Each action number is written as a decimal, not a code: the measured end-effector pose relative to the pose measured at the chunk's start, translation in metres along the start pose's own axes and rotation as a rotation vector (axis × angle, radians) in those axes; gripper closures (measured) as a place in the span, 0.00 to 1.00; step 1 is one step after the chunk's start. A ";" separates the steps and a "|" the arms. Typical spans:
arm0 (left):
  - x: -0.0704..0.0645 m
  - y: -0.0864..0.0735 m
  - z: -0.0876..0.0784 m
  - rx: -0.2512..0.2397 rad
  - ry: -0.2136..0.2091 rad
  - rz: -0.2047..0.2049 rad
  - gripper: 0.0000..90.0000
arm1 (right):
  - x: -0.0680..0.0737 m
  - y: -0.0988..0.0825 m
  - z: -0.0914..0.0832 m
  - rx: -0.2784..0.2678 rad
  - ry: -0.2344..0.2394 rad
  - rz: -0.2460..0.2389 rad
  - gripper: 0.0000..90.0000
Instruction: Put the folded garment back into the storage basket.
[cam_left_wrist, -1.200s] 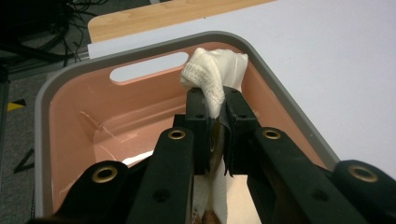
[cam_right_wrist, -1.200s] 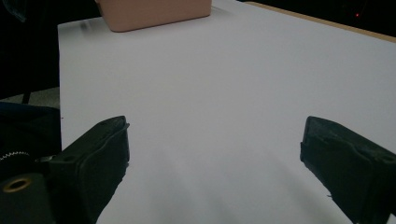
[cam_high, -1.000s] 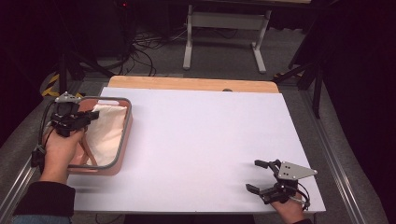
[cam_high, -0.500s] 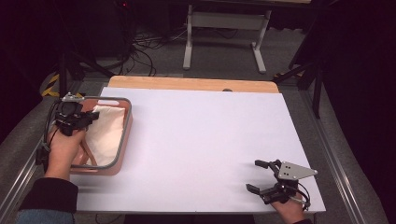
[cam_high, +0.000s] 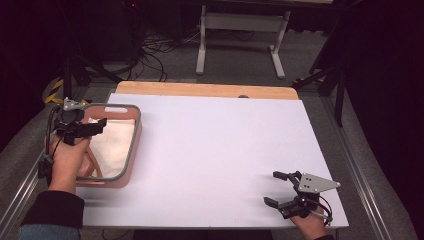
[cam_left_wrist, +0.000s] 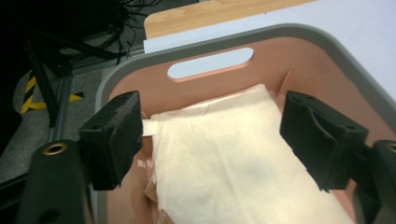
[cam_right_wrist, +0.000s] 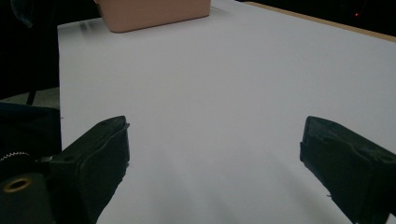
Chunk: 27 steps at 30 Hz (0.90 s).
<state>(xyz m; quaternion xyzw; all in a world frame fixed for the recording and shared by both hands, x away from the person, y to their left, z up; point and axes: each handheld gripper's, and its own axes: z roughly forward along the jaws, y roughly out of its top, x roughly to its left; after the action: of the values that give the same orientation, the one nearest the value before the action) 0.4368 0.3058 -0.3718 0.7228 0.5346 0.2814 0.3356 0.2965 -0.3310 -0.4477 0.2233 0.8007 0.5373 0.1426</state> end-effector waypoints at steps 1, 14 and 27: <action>-0.002 0.000 -0.001 -0.010 -0.005 -0.003 0.18 | 0.000 0.000 0.000 0.000 0.000 0.000 0.10; -0.025 0.009 -0.020 -0.078 -0.097 0.028 0.08 | -0.001 0.000 -0.002 -0.007 -0.008 0.001 0.10; -0.065 0.020 -0.048 -0.200 -0.265 0.073 0.06 | -0.001 0.001 -0.004 -0.010 -0.014 -0.003 0.10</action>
<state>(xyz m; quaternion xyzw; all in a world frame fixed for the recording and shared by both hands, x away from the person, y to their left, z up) 0.3936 0.2477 -0.3295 0.7356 0.4282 0.2476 0.4629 0.2961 -0.3346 -0.4456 0.2253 0.7972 0.5396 0.1501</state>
